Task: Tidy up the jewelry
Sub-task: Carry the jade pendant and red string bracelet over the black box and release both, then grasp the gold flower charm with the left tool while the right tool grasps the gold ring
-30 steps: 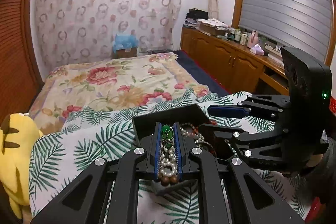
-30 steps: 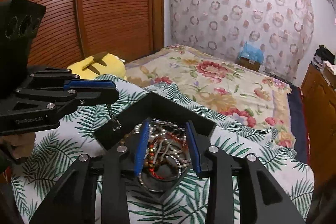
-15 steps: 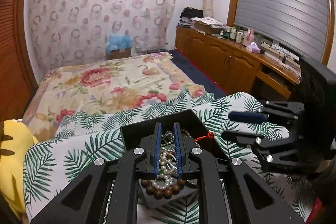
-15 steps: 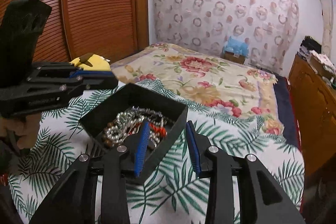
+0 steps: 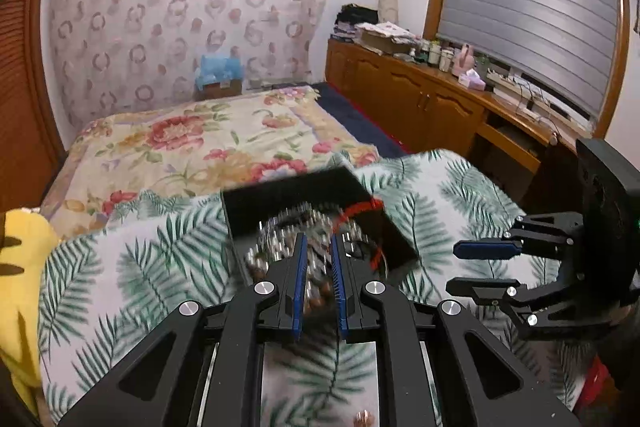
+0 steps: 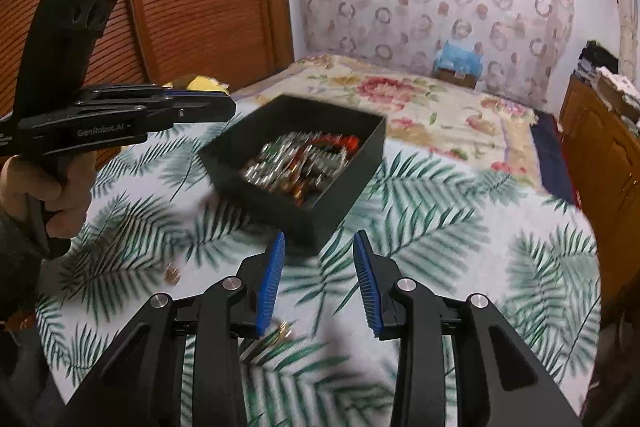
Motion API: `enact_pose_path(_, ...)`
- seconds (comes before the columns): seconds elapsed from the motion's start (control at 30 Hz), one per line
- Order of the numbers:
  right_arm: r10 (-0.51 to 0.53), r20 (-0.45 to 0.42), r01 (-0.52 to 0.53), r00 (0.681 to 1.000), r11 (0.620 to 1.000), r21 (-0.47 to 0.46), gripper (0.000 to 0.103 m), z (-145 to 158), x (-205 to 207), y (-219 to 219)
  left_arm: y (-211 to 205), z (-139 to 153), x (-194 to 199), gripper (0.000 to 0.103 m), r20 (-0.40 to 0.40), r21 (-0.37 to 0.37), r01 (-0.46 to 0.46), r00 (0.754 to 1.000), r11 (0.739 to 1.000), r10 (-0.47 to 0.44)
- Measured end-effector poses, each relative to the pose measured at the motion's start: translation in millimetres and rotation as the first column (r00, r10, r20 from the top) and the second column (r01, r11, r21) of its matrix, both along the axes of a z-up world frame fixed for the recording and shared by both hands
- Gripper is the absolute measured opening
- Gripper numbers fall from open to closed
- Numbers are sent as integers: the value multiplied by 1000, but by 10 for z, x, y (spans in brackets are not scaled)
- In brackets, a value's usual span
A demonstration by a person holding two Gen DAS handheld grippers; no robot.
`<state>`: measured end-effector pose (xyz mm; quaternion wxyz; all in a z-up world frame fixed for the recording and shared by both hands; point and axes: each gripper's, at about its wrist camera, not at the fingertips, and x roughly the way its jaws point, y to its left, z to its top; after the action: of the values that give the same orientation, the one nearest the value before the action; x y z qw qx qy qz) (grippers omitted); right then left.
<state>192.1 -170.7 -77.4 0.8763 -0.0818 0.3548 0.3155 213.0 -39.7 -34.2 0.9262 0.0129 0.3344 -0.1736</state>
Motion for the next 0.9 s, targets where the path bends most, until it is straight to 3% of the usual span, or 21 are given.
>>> enact_pose_path(0.17,16,-57,-18,998,999,-34,38,-190,-134,87,69,-253,-255,16,-65,15,4,998,1000,-3)
enact_pose_path(0.33,27,-72,-34,997,995,-94,38,-338,-229,166,160,-438,-446,35,-106,26,-9,994,1000,11)
enact_pose_path(0.4,23,-72,-30,997,993,-111,38,-376,-255,171,183,-499,-486,54,-125,38,-12,992,999,17)
enact_pose_path(0.6,23,-84,-32,996,994,-107,38,-414,-288,156,204,-679,-575,73,-176,81,-11,984,997,25)
enact_pose_path(0.8,36,-35,-42,999,984,-172,37,-421,-340,248,151,-748,-608,79,-193,126,-1,981,992,25)
enact_pose_path(0.9,50,-30,-55,998,982,-181,28,-419,-363,254,124,-748,-641,79,-190,129,7,982,992,18)
